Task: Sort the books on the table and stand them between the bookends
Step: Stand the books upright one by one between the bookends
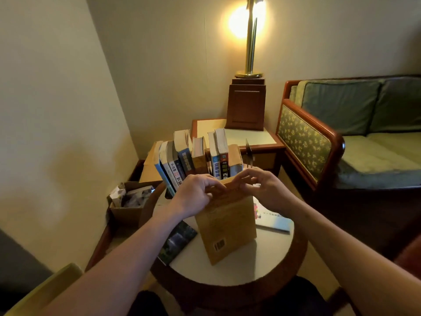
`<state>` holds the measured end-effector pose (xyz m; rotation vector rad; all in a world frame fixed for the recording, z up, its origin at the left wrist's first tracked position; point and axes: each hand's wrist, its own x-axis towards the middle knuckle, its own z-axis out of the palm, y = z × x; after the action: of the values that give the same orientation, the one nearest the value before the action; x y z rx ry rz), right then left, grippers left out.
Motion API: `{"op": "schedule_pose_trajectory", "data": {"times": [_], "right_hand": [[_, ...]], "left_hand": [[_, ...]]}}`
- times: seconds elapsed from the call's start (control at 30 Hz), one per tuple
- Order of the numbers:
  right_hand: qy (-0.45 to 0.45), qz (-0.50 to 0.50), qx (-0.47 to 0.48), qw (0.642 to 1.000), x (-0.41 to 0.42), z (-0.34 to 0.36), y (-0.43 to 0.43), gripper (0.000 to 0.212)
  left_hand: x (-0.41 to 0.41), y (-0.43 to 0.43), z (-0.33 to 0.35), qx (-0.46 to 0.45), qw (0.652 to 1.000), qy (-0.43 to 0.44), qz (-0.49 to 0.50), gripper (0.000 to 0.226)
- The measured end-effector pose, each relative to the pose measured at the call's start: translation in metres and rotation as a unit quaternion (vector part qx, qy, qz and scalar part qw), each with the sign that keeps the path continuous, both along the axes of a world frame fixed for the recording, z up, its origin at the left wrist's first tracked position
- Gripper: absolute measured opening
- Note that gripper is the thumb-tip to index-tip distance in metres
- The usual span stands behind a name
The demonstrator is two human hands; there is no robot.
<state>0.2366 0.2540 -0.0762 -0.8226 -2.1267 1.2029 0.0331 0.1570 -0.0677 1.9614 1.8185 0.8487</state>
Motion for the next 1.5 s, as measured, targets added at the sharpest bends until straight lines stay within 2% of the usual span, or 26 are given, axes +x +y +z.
{"op": "schedule_pose_trajectory", "data": {"times": [0.13,0.23,0.3,0.4,0.53,0.6,0.7,0.77,0.87,0.93,1.03,1.17,1.23,1.37,1.5], "right_hand": [[-0.055,-0.008,0.034,0.998,0.018,0.0,0.006,0.02],[-0.097,0.024,0.065,0.993,0.025,0.007,0.006,0.022],[-0.172,0.053,0.1,0.979,0.024,0.014,0.007,0.024],[-0.262,0.074,0.165,0.948,0.02,0.024,0.009,0.022],[-0.287,0.081,0.204,0.932,0.023,0.029,0.007,0.027],[-0.27,0.072,0.199,0.939,0.026,0.022,0.007,0.027],[-0.242,0.035,0.162,0.956,0.034,0.013,0.009,0.027],[-0.222,0.006,0.12,0.967,0.039,0.01,0.01,0.027],[-0.214,-0.034,0.066,0.974,0.044,0.001,0.012,0.034],[-0.24,-0.048,0.031,0.969,0.044,-0.009,0.014,0.048],[-0.262,-0.071,-0.08,0.959,0.045,-0.022,0.016,0.059],[-0.23,-0.076,-0.297,0.924,0.057,-0.034,0.014,0.055],[-0.22,-0.092,-0.349,0.906,0.064,-0.046,0.012,0.052],[-0.182,-0.116,-0.34,0.915,0.069,-0.057,0.006,0.048],[-0.179,-0.097,-0.254,0.946,0.076,-0.04,0.001,0.049]], "left_hand": [[0.013,0.007,-0.005,0.039,0.998,0.039,-0.009,0.027],[0.018,0.01,-0.007,0.045,0.999,0.02,-0.009,0.02],[0.022,0.013,-0.006,0.033,0.999,0.004,-0.017,0.019],[0.031,0.021,-0.005,0.058,0.996,0.069,-0.008,0.02],[0.035,0.028,-0.014,0.091,0.994,0.056,0.006,0.008],[0.039,0.032,-0.029,0.094,0.993,0.054,0.035,0.006],[0.058,0.028,-0.054,0.071,0.992,-0.01,0.102,0.032],[0.074,0.021,-0.072,0.025,0.989,-0.076,0.122,0.052],[0.096,0.019,-0.094,-0.05,0.97,-0.201,0.131,0.052],[0.112,0.021,-0.101,-0.072,0.962,-0.234,0.118,0.047],[0.128,0.022,-0.109,-0.098,0.965,-0.231,0.082,0.054],[0.13,0.017,-0.129,-0.125,0.97,-0.204,0.036,0.047],[0.129,0.014,-0.141,-0.15,0.968,-0.198,0.031,0.046],[0.125,0.017,-0.146,-0.163,0.971,-0.172,0.026,0.049],[0.103,0.023,-0.147,-0.176,0.974,-0.14,0.027,0.056]]}}
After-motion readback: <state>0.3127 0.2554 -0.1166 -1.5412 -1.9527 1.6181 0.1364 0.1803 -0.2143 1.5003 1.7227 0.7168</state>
